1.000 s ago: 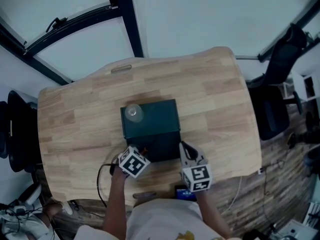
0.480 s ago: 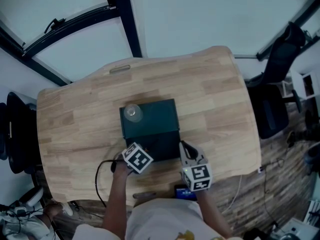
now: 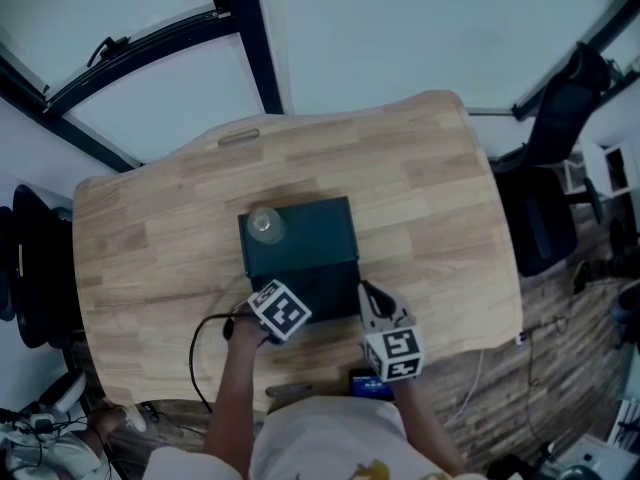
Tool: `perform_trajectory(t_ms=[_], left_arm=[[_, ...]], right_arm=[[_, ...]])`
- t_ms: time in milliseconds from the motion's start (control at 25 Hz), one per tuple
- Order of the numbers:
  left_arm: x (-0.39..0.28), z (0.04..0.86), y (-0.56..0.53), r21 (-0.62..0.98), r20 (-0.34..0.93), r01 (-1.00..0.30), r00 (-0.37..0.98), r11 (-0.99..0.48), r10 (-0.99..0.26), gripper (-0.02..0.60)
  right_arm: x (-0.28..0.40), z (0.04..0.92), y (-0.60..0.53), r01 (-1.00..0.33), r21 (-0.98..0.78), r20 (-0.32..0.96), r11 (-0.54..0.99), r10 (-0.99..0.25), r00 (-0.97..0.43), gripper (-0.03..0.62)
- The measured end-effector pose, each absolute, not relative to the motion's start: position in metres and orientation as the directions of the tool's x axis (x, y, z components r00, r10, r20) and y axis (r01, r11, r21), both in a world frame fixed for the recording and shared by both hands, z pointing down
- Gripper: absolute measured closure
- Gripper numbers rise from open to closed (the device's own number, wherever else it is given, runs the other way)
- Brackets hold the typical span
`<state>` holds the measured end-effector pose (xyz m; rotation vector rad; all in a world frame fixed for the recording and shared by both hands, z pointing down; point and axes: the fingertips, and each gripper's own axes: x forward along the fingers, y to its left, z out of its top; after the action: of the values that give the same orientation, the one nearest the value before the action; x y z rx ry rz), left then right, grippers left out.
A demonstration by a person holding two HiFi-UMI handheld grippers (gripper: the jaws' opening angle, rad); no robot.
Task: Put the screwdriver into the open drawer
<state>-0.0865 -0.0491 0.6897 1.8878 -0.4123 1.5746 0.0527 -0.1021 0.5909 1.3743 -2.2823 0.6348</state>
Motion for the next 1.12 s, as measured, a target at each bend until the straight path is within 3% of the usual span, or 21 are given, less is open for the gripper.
perform_trajectory(t_ms=[1120], left_arm=[[-0.082,0.702,-0.045,0.284,0.957,-0.598,0.123,-0.75,0.264,0.511]], right_arm=[[0.057,0.6,-0.103,-0.899,-0.165,0.551,0.405,-0.719,-0.425,0.595]])
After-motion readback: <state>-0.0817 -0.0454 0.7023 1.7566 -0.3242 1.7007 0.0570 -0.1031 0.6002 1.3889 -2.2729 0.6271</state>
